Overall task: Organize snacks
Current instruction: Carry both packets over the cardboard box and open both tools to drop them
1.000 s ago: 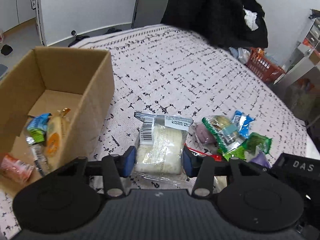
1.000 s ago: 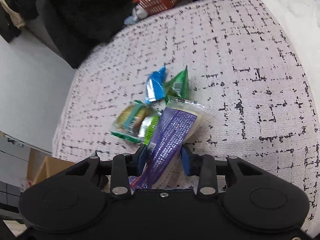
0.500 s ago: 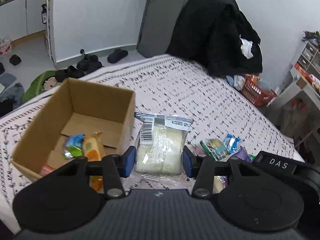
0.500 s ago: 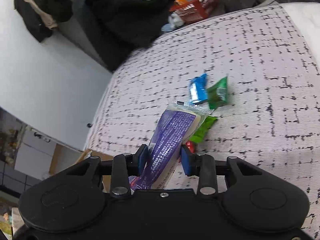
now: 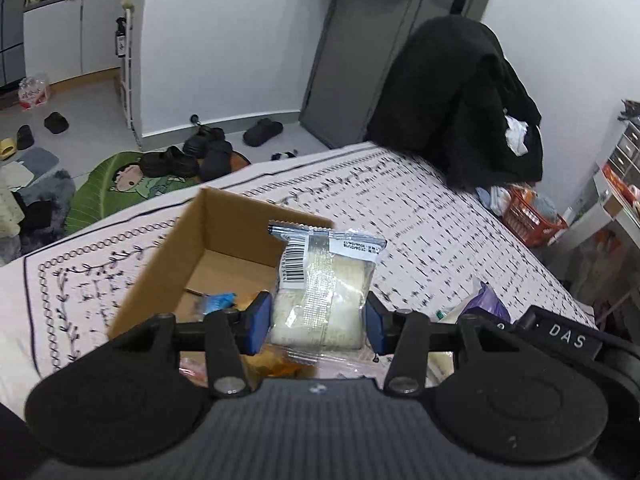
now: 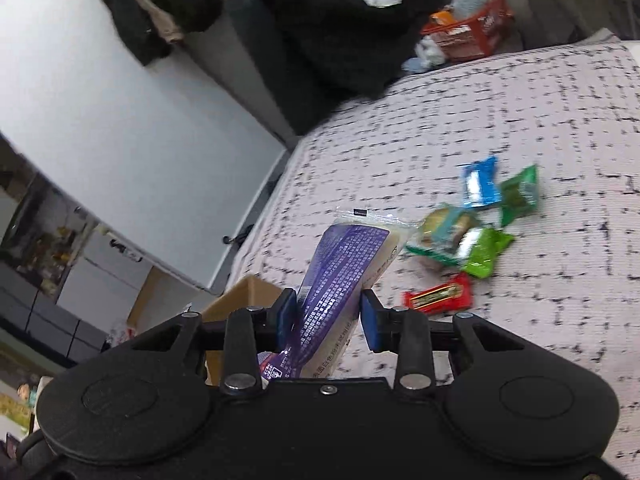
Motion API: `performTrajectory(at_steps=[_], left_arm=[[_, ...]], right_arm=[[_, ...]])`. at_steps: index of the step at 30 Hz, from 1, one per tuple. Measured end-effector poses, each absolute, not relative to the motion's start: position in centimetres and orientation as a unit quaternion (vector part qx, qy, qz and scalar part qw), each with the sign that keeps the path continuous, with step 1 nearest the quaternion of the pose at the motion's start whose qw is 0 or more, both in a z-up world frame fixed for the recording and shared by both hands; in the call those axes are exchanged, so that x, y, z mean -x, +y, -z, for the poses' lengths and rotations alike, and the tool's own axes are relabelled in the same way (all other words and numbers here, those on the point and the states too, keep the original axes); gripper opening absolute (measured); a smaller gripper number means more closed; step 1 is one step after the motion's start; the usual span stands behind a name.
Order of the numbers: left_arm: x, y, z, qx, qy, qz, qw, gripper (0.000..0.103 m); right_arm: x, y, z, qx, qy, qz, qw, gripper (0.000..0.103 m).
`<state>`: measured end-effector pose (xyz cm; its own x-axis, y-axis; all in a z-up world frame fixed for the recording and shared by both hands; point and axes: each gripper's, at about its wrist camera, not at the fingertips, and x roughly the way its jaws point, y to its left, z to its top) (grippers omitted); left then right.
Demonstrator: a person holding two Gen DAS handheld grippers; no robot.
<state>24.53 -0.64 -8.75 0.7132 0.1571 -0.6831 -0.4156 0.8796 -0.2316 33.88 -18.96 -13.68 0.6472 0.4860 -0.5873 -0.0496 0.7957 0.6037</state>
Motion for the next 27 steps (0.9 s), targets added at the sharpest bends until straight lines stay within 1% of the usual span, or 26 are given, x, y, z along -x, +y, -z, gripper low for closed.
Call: performTrajectory(at_steps=[14,21,22,27], left_arm=[[-22.9,5.3,9.6,0.231,0.345,-0.189,0.890,0.048],[-23.1,7.3,11.0,0.260,0.362,-0.189,0.875,0.048],[-23.1,7.6,11.2,0.264,0.365,-0.193,0.872,0.051],[-22.7,8.9,11.4,0.278,0.368,-0.196,0.865,0.058]], right_arm=[[-32.4,-13.7,12.9,-0.240,0.379,-0.218,0.867,0.034],[-32.5,-11.7,13.2,-0.211,0.375,-0.229,0.873,0.034],[-32.5,-11.4,13.2,-0.208,0.375,-0.231,0.874,0.034],[-32.8,-10.0,13.2,-0.194,0.374,-0.237,0.875,0.034]])
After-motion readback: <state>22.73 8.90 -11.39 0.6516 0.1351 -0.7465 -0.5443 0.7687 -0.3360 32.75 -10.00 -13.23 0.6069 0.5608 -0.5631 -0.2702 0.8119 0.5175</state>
